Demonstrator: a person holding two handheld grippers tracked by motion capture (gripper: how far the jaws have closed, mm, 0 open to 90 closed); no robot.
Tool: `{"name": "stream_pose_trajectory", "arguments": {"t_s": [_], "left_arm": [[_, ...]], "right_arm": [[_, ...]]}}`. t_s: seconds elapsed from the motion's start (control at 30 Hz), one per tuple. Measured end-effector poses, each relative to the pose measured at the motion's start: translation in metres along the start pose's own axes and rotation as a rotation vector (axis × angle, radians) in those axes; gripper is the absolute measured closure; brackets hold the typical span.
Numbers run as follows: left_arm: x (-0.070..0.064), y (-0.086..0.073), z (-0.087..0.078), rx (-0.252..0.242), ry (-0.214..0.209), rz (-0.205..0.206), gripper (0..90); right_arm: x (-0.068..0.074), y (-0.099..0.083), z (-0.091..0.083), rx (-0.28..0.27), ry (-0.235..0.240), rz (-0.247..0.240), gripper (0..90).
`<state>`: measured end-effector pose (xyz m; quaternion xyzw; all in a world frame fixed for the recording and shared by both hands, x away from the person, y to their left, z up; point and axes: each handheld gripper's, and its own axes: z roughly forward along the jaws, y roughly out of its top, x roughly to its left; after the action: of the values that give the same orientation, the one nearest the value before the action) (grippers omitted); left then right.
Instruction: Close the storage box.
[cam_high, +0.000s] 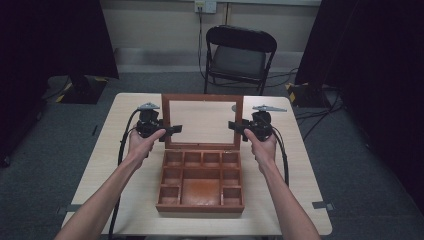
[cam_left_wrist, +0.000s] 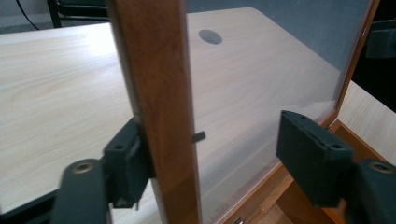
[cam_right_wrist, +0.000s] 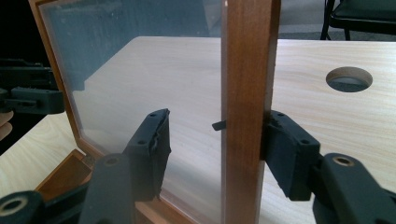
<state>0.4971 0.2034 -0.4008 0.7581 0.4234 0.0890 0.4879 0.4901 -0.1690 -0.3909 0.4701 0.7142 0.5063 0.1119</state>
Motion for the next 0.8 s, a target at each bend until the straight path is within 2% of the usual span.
{"name": "stream_pose_trajectory", "arguments": {"t_s": [0.1,0.33,0.47,0.6,0.8], "left_arm": [[0.0,0.0,-0.005,-0.012,-0.019,0.0,38.0],[-0.008,0.0,-0.012,-0.011,-0.015,0.035,36.8],[-0.01,-0.001,-0.017,-0.02,-0.038,0.046,37.8],[-0.013,-0.002,-0.022,-0.023,-0.051,0.05,37.3],[-0.016,-0.005,-0.026,-0.039,-0.051,0.049,38.5]], "right_arm": [[0.002,-0.002,-0.003,0.002,0.003,0.0,42.9],[0.005,-0.002,-0.01,0.008,0.027,-0.009,42.2],[0.006,-0.002,-0.013,0.0,0.046,-0.001,43.1],[0.009,-0.004,-0.016,-0.007,0.05,-0.003,46.2],[0.012,-0.005,-0.021,-0.005,0.06,0.0,46.1]]}}
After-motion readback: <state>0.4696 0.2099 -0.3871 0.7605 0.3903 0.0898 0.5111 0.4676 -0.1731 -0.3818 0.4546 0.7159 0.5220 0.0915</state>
